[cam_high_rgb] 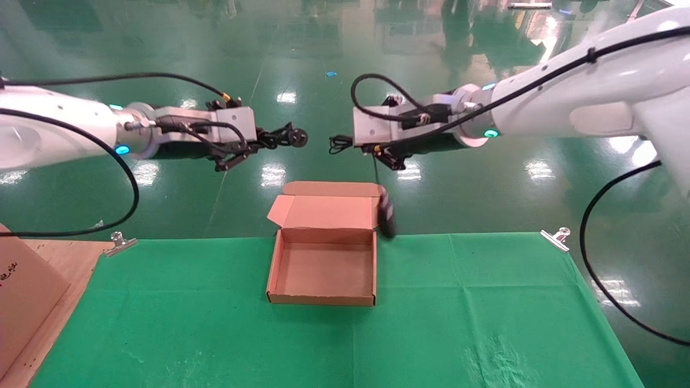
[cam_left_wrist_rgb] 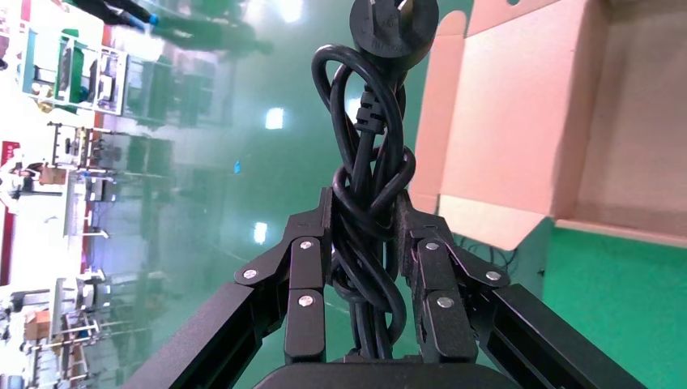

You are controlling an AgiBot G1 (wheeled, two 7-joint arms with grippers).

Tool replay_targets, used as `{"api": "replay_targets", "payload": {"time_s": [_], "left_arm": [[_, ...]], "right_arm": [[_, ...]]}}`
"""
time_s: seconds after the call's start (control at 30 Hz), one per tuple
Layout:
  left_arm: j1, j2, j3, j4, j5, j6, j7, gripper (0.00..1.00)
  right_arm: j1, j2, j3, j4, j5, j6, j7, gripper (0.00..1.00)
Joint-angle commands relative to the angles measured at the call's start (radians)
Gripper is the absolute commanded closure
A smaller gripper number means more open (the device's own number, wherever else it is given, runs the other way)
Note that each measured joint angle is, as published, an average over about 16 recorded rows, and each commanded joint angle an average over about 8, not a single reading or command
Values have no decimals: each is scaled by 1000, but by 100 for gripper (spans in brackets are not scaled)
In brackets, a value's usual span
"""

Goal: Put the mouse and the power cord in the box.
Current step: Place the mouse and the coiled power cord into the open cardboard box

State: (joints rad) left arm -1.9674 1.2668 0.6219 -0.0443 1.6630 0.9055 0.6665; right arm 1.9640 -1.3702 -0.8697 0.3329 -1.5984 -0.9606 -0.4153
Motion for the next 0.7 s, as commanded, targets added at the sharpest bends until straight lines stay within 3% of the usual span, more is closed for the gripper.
{"api": "replay_targets", "payload": {"time_s": [0.03, 0.3, 0.7], "left_arm": [[8, 6, -4, 6, -5, -6, 13, 100], [63, 24, -36, 14, -53, -22, 59, 100], [326, 96, -128, -88, -210, -198, 251, 100]], "right_arm": [[-12, 0, -21, 17, 14, 3, 18, 100], [-12, 3, -92, 48, 73, 2, 64, 100], [-18, 12, -162, -19, 125, -23, 81, 100]]}}
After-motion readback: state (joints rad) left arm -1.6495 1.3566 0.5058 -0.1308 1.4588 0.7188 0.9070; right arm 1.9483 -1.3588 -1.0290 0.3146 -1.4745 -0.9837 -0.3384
